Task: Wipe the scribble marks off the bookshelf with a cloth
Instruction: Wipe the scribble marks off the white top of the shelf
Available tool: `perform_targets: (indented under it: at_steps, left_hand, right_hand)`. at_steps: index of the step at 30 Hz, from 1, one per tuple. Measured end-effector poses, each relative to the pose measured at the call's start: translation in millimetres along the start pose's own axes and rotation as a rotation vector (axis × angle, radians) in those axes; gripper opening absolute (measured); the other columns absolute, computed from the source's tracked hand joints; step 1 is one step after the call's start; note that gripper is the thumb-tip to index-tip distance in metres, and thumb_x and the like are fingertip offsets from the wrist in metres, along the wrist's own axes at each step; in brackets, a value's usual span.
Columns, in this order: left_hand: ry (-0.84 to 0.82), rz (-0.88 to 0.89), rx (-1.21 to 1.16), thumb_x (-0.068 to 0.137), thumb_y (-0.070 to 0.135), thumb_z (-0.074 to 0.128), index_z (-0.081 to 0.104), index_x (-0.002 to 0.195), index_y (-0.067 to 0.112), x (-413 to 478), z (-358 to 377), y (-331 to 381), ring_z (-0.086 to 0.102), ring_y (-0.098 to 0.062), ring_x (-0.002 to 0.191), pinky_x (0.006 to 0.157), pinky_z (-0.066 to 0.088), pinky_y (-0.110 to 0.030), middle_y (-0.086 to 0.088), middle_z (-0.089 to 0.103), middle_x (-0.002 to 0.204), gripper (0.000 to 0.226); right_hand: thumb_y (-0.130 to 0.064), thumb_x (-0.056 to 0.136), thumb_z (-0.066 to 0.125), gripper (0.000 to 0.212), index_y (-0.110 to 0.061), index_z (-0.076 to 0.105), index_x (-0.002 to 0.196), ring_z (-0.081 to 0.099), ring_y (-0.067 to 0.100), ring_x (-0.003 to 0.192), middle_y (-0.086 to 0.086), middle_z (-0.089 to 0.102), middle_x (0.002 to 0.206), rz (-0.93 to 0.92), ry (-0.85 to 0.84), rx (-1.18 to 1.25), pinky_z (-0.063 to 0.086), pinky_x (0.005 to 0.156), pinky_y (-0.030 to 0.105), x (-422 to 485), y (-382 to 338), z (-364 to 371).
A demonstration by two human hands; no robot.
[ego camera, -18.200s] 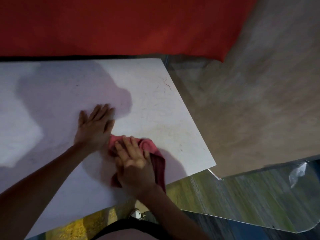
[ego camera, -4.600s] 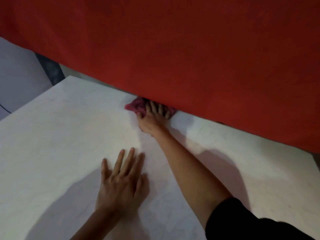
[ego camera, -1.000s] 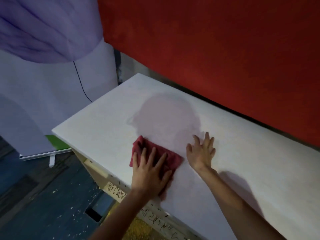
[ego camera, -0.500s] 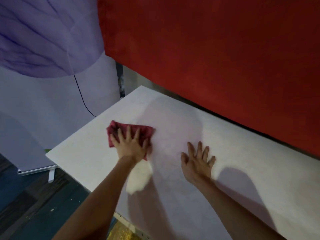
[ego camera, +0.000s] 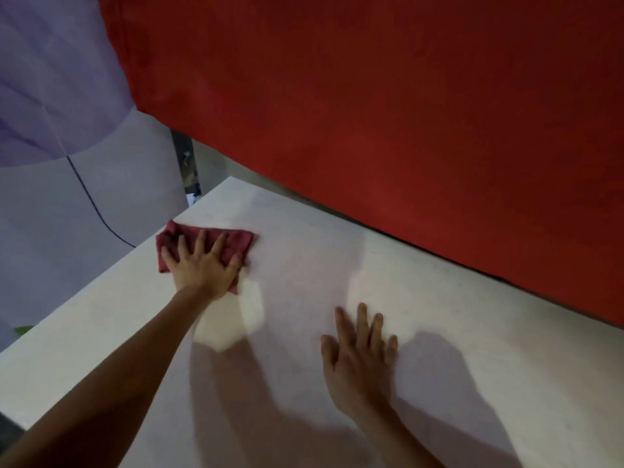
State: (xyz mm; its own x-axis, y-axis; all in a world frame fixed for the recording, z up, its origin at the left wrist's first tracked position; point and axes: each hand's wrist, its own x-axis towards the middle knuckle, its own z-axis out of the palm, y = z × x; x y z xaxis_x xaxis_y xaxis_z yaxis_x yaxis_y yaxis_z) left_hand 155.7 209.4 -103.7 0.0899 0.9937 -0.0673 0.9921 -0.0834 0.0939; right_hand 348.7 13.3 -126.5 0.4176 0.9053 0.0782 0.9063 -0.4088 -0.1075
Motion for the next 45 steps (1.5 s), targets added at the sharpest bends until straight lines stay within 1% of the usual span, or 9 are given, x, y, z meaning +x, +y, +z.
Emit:
perform_targets:
  at_steps: [4, 9, 18, 22, 27, 33, 36, 39, 45]
  left_hand:
    - [-0.015, -0.011, -0.026, 0.095, 0.061, 0.017, 0.014, 0.152, 0.036, 65.2, 1.6, 57.8, -0.002, -0.038, 0.146, 0.113, -0.006, -0.061, -0.004, 0.010, 0.161, 0.063]
    - [-0.035, 0.031, -0.059, 0.096, 0.059, 0.021, 0.015, 0.153, 0.033, 97.9, 1.9, 119.2, -0.003, -0.040, 0.145, 0.112, -0.009, -0.061, -0.005, 0.008, 0.161, 0.062]
    - [-0.011, 0.742, 0.018, 0.090, 0.070, 0.028, 0.023, 0.148, 0.044, 12.8, 14.9, 147.8, 0.007, -0.026, 0.147, 0.116, -0.008, -0.049, 0.006, 0.016, 0.159, 0.064]
    - [0.011, 0.574, 0.001, 0.072, 0.080, 0.009, 0.028, 0.147, 0.042, 79.6, 5.6, 112.3, 0.012, -0.024, 0.146, 0.118, -0.001, -0.048, 0.006, 0.021, 0.158, 0.086]
    - [0.044, 0.245, 0.003, 0.093, 0.066, 0.022, 0.020, 0.150, 0.039, 140.9, -1.2, 30.3, 0.009, -0.027, 0.147, 0.117, -0.002, -0.048, 0.004, 0.015, 0.160, 0.063]
    - [0.040, 0.167, 0.000, 0.095, 0.064, 0.020, 0.017, 0.151, 0.037, 85.4, -1.1, -12.3, 0.008, -0.031, 0.147, 0.117, 0.001, -0.051, 0.000, 0.015, 0.160, 0.062]
    - [0.021, 0.171, 0.005, 0.095, 0.063, 0.019, 0.016, 0.151, 0.039, 41.2, -1.5, -33.4, 0.007, -0.030, 0.147, 0.117, -0.001, -0.051, 0.001, 0.013, 0.160, 0.061]
    - [0.005, 0.179, 0.019, 0.094, 0.066, 0.017, 0.019, 0.150, 0.039, -9.9, -1.9, -61.3, 0.008, -0.028, 0.147, 0.117, -0.002, -0.050, 0.003, 0.015, 0.160, 0.063]
    - [0.047, 0.093, -0.015, 0.064, 0.076, -0.012, 0.028, 0.149, 0.034, -94.5, 0.4, -134.3, 0.012, -0.030, 0.146, 0.116, -0.004, -0.045, -0.001, 0.020, 0.159, 0.103]
  right_hand:
    - [-0.045, 0.087, 0.037, 0.050, -0.022, 0.050, 0.129, 0.041, 0.035, 0.126, 0.017, 0.057, 0.132, -0.017, 0.185, 0.022, 0.026, 0.100, 0.056, 2.4, 3.8, 12.9]
    - [-0.055, 0.096, 0.011, 0.065, -0.012, 0.046, 0.129, 0.045, 0.032, 0.123, 0.014, 0.060, 0.130, 0.049, 0.153, 0.010, 0.028, 0.097, 0.056, 10.4, 4.1, 18.5]
    - [-0.054, 0.098, 0.009, 0.062, -0.014, 0.045, 0.130, 0.039, 0.029, 0.125, 0.012, 0.058, 0.132, 0.074, 0.110, -0.051, 0.025, 0.099, 0.050, 1.3, 5.2, 8.2]
    - [-0.056, 0.097, 0.014, 0.062, -0.017, 0.047, 0.134, 0.040, 0.026, 0.126, 0.008, 0.057, 0.134, 0.027, 0.048, -0.175, 0.027, 0.098, 0.049, 2.1, 11.6, 12.2]
    - [-0.056, 0.097, 0.011, 0.062, -0.017, 0.049, 0.128, 0.047, 0.026, 0.121, 0.009, 0.061, 0.130, 0.056, 0.083, -0.053, 0.029, 0.096, 0.049, 7.3, 6.7, 11.9]
    - [-0.057, 0.096, 0.002, 0.083, -0.010, 0.062, 0.126, 0.054, 0.036, 0.121, 0.012, 0.056, 0.135, 0.064, -0.037, -0.037, 0.041, 0.094, 0.059, 3.9, 6.9, 2.7]
    - [-0.064, 0.084, -0.008, 0.090, -0.017, 0.033, 0.148, 0.023, 0.030, 0.144, 0.006, 0.024, 0.157, 0.038, -0.099, -0.052, 0.021, 0.111, 0.055, 4.0, -0.1, -8.5]
    - [-0.058, 0.095, 0.006, 0.067, -0.024, 0.005, 0.154, -0.005, 0.022, 0.148, -0.002, -0.004, 0.161, 0.061, -0.161, -0.049, 0.001, 0.117, 0.045, 2.3, -1.8, -13.6]
    - [-0.037, 0.099, 0.026, 0.055, -0.015, 0.030, 0.149, 0.010, 0.022, 0.147, 0.006, 0.016, 0.159, 0.031, -0.091, 0.150, 0.004, 0.117, 0.035, -12.1, 1.5, -18.6]
